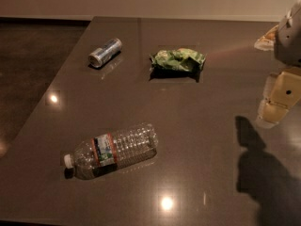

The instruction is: Move water bottle near redbull can

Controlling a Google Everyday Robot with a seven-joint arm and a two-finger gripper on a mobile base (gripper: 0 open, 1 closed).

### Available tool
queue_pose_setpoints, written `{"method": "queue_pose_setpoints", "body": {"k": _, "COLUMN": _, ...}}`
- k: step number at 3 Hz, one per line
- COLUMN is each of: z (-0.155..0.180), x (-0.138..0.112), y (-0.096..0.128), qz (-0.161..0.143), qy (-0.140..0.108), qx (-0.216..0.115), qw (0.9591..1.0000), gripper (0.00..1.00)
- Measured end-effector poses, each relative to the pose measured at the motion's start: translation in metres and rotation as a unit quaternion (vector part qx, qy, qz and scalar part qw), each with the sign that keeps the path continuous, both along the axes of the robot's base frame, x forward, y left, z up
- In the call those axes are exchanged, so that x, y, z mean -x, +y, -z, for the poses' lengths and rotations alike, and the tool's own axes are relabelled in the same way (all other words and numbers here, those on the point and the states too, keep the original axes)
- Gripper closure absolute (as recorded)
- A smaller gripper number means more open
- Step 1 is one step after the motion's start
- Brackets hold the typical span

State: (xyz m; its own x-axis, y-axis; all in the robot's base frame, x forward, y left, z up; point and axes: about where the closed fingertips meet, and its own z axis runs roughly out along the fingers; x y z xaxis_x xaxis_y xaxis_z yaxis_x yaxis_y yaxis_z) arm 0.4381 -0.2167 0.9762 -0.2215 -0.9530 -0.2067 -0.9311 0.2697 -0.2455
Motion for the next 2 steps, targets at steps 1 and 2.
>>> {"method": "queue_pose_setpoints", "body": {"k": 1, "z": 0.000, "x": 0.000, "y": 0.000, "qz": 0.000, "qy": 0.000, "qx": 0.000, "qw": 1.0000, "gripper": 0.00}}
{"method": "queue_pose_setpoints", "body": {"k": 2, "z": 0.001, "x": -0.004, "y": 0.021, "qz": -0.021, "qy": -0.003, "qx": -0.002, "qw": 0.9998, "gripper": 0.00}}
